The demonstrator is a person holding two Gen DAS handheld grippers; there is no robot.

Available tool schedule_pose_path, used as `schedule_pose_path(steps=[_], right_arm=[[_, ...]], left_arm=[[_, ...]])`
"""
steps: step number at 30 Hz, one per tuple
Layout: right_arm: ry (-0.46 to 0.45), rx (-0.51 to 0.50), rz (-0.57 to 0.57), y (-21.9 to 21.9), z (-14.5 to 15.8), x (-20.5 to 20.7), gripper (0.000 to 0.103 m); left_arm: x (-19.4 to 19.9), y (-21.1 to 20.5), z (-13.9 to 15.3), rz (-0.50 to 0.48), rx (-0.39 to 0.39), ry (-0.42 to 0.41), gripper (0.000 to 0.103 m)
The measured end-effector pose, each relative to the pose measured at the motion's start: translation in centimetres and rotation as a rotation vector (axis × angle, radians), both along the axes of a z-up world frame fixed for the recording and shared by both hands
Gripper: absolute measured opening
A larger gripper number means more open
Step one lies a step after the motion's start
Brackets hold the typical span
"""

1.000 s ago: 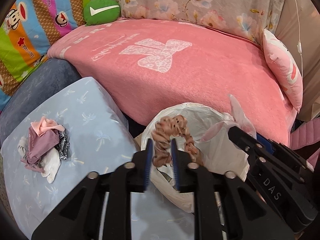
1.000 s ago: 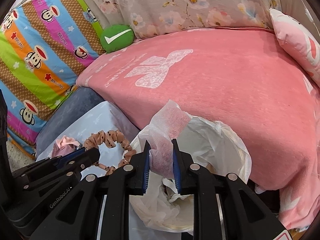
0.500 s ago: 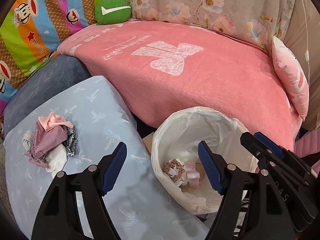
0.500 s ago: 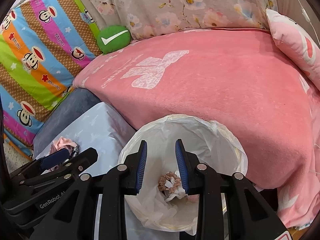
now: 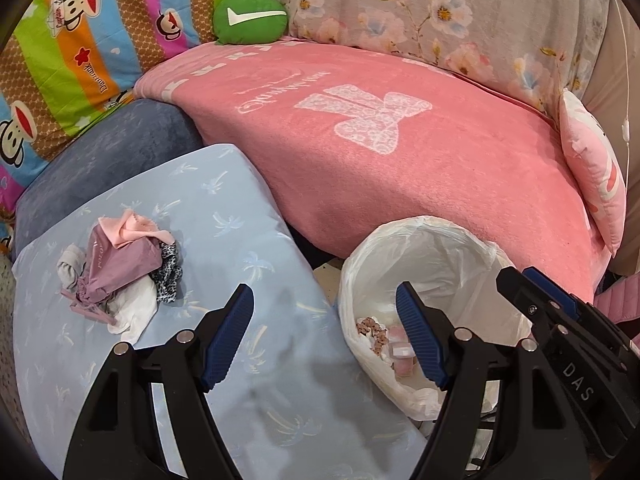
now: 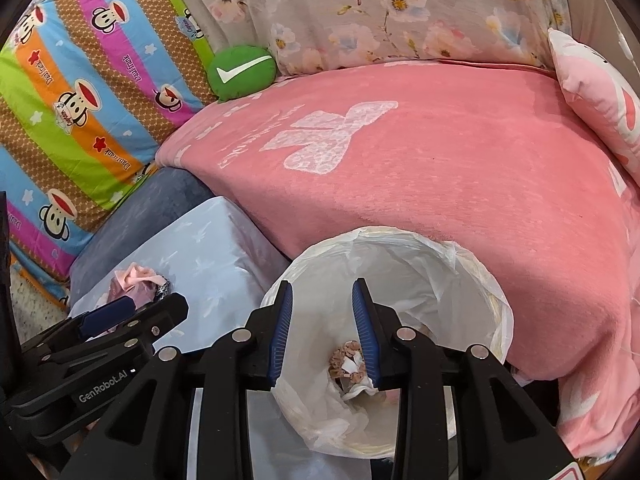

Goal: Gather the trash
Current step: 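Move both open tools back from the bin to the pile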

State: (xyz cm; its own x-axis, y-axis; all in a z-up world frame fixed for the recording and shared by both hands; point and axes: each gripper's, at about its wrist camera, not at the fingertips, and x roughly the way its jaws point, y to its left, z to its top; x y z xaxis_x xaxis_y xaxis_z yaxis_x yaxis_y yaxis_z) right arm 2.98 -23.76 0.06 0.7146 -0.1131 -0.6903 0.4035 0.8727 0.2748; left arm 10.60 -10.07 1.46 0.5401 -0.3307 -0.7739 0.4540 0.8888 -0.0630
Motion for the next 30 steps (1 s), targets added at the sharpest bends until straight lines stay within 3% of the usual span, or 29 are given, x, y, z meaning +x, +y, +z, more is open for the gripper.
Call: schedule_pose_path(steps=[25, 30], right_arm=[[0.033, -0.044, 0.156, 7.3, 0.2, 3.4, 0.031], [0.037, -0.058, 0.189, 9.2, 0.2, 4.2, 0.037]], left_arm=[[2.4, 8.8, -1.0, 0.168, -0.02, 0.028, 0.07], [2.9, 10.6, -1.3, 0.204, -0.03, 0.038, 0.07]])
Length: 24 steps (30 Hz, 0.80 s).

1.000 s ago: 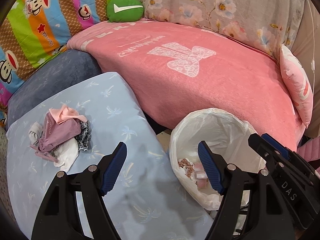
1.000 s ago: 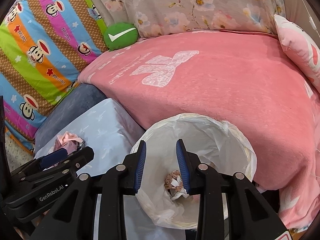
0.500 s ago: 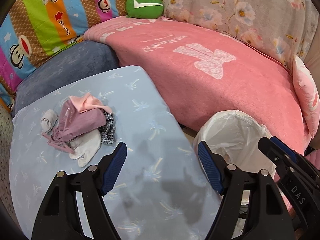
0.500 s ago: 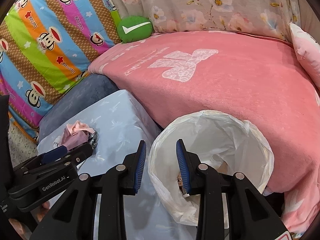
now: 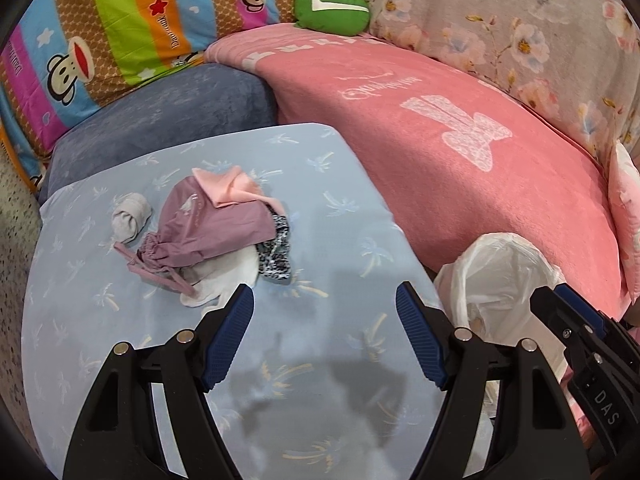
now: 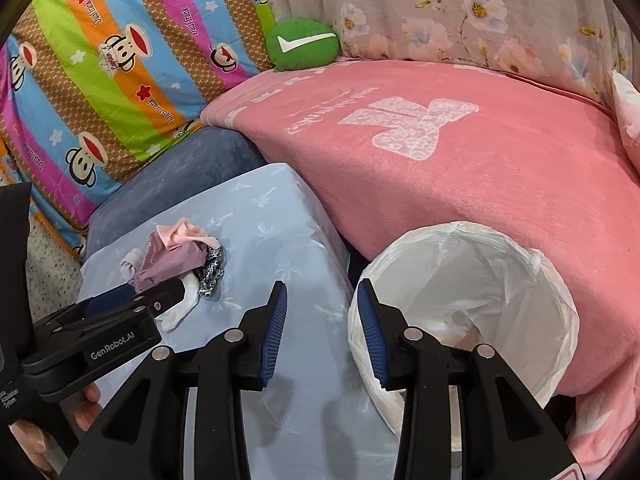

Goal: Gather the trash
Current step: 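Move both open tools back from the bin to the pile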

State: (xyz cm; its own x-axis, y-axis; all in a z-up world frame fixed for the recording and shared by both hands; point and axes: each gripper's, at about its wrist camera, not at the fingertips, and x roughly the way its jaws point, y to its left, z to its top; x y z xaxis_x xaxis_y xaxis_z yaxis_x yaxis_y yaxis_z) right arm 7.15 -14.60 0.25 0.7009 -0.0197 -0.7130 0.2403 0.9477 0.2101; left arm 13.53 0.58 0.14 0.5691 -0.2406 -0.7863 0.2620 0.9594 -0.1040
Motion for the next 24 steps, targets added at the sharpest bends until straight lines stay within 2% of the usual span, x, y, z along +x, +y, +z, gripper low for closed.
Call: schedule_pose_path(steps=[16, 24], right_arm=[[0.038, -0.038, 0.144, 8.3, -0.6, 3.7, 0.038], [0.061, -0.053, 0.224, 13.0, -1.5, 6.3, 0.041]], left_arm=[[2.2, 8.7, -1.7, 0.157, -0.031, 0.051, 0.071], [4.3, 14.1, -2.9, 0.262, -0.037, 0.074, 0.079]])
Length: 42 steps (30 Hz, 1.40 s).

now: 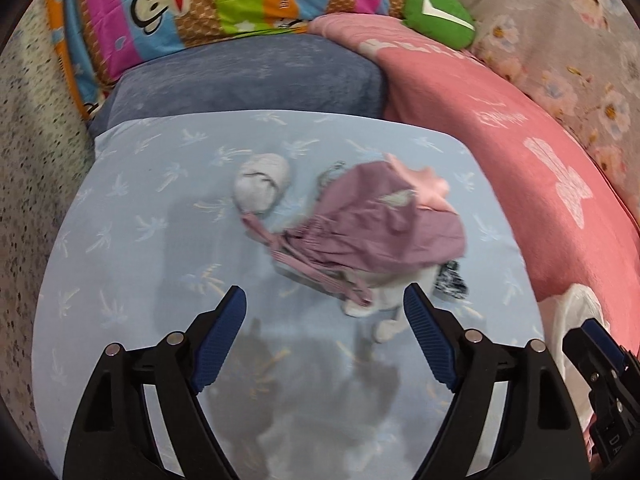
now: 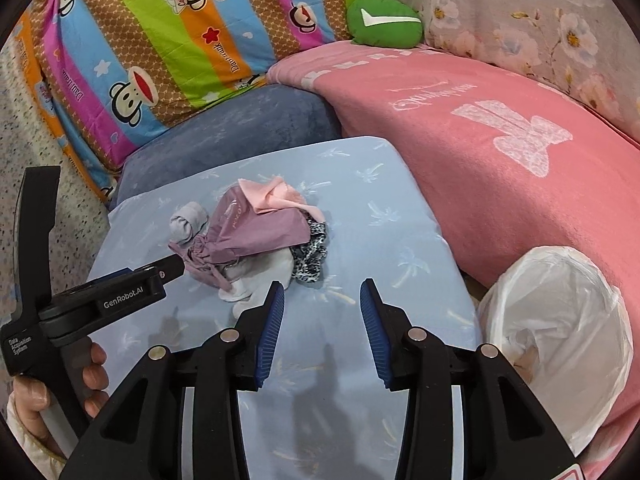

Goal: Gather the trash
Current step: 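Move both open tools back from the bin to the pile, then grasp the white sock with the left tool while the right tool grasps the lilac pouch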

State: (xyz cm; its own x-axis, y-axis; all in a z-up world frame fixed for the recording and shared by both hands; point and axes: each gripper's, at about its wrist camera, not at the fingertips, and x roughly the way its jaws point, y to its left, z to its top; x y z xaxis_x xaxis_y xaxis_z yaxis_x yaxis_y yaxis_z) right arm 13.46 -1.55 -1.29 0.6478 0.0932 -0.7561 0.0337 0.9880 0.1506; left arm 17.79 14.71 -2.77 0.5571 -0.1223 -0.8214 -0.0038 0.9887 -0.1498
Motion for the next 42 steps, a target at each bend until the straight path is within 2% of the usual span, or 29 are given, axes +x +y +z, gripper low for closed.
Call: schedule_pose_path(steps=[5, 12, 23, 25, 27, 28, 30, 32, 34, 37, 42], right_arm=[[0.01, 0.005, 0.046, 3.0, -0.7, 2.4, 0.043], [0.026, 0.013, 0.088, 6.3, -1.8, 6.4, 0.043], [0.069, 0.031, 0.099, 8.7, -4.4, 11.4, 0.043], [0.08, 0.029, 0.103, 8.9, -4.9, 11.8, 0.043], [0.094, 0.026, 0.111, 9.2, -5.6, 12.1, 0.043], [0.1, 0.026, 0.112, 9.3, -5.8, 12.1, 0.042], [0.112, 0.03, 0.118, 9.5, -6.3, 12.2, 0.037], [0.131, 0.032, 0.128, 9.8, -6.8, 12.2, 0.026], [0.146, 0.038, 0.137, 10.0, -7.0, 12.3, 0.009], [0.149, 0.045, 0.146, 10.3, -7.0, 11.8, 0.003], [0.124, 0.071, 0.166, 10.3, -5.7, 9.9, 0.002]], left_arm=[[1.9, 2.8, -0.9, 0.052, 0.011, 0.017, 0.082], [5.6, 5.2, -2.1, 0.084, 0.024, 0.023, 0.083], [9.9, 5.3, -4.2, 0.05, 0.036, 0.032, 0.082], [10.3, 5.2, -4.7, 0.047, 0.037, 0.037, 0.076], [10.8, 5.2, -5.3, 0.034, 0.025, 0.055, 0.059], [10.9, 5.3, -5.7, 0.027, 0.004, 0.069, 0.056], [10.8, 5.6, -6.0, 0.024, -0.047, 0.081, 0.038], [10.4, 5.6, -6.0, 0.03, -0.068, 0.076, 0.033], [9.9, 5.4, -5.7, 0.024, -0.059, 0.065, 0.028], [9.2, 5.4, -5.3, 0.02, -0.071, 0.065, 0.022], [7.7, 5.7, -4.1, 0.027, -0.093, 0.054, 0.021]])
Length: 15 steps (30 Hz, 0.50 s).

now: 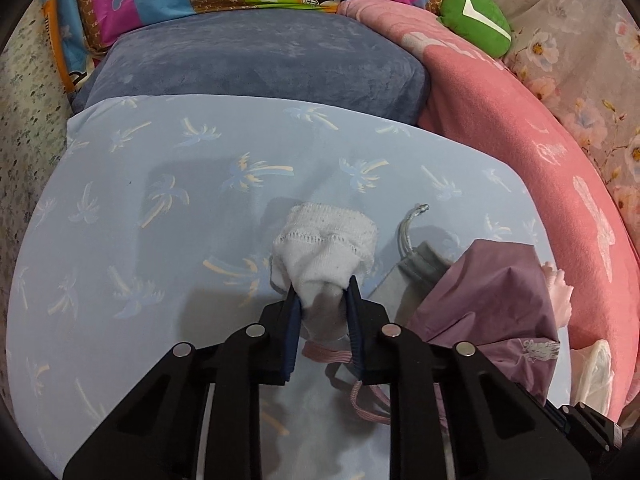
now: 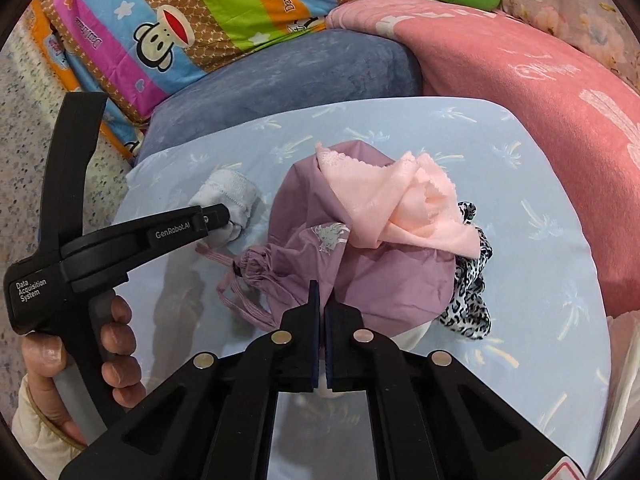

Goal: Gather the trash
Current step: 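Grasp the white sock with the left tool while the right tool grasps the lilac pouch, then carry the white sock and lilac pouch over the white bin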

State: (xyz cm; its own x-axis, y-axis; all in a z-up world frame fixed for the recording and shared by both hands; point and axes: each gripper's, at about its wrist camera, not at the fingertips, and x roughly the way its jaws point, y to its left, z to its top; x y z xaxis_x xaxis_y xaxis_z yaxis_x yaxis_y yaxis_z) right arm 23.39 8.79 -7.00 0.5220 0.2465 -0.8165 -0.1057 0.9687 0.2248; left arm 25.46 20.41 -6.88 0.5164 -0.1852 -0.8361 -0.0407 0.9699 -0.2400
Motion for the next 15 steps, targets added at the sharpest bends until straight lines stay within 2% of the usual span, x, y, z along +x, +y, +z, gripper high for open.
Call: schedule_pose_path(steps=[11, 15], right_arm=[[-0.106, 0.072, 0.018, -1.2, 5.9, -5.1, 0.001], [-0.127, 0.069, 0.026, -1.9, 7.3, -7.4, 0.001]], left_arm=[[-4.1, -1.2, 4.7, -0.01, 0.012, -0.083, 0.021], [-6.0, -1.8, 6.2, -0.025, 0.011, -0.116, 0.021]])
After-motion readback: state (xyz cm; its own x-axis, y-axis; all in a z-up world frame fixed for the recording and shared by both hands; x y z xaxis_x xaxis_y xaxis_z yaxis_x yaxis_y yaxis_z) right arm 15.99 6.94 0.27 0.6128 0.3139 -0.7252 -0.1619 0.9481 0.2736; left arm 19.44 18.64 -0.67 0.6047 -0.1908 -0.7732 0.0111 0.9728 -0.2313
